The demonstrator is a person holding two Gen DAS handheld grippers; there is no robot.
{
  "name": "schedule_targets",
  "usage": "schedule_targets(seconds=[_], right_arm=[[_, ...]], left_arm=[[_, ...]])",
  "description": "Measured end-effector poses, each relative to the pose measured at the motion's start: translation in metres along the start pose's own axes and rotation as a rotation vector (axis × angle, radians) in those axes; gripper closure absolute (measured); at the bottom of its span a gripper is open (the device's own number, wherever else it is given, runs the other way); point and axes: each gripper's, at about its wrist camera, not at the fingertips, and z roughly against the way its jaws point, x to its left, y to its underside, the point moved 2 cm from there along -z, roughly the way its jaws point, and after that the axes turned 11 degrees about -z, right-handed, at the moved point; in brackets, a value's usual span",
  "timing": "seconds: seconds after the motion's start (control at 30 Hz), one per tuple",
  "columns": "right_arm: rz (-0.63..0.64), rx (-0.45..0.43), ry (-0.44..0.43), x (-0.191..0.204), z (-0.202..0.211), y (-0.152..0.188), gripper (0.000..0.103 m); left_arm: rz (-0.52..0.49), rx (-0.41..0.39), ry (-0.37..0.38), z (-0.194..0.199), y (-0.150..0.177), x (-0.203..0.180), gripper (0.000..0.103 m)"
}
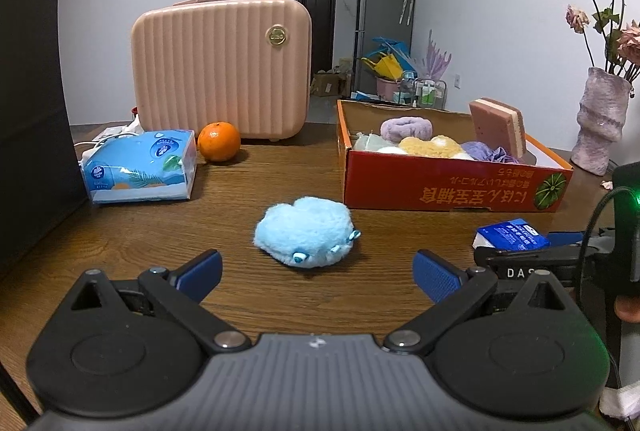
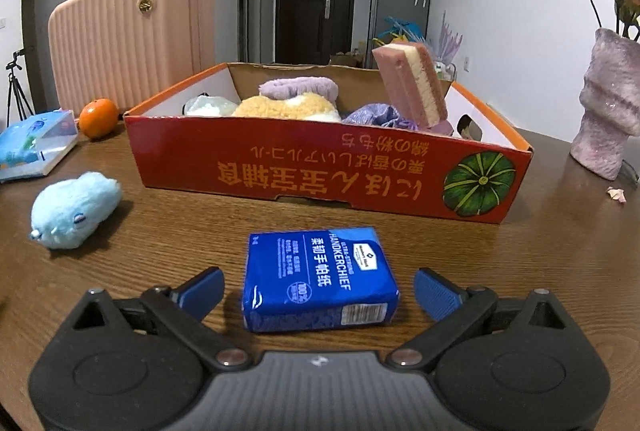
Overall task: Organize soft objects
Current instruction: 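Grasp the blue tissue pack with the right tool while the left tool approaches the light-blue plush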
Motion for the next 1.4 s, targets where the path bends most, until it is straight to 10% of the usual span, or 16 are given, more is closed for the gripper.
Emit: schedule_targets(seconds=[0.3, 1.4], right_arm=[[-0.009, 0.025, -0.031, 0.0, -0.007, -0.003, 0.029], [-0.044, -0.172, -0.081, -0.028, 0.077, 0.018, 0.03]], left_arm=[[0.0, 0.0, -0.002, 0.0, 0.0, 0.001, 0.0], [0.011, 0.01, 0.023, -0.005, 0.0, 0.002, 0.0]])
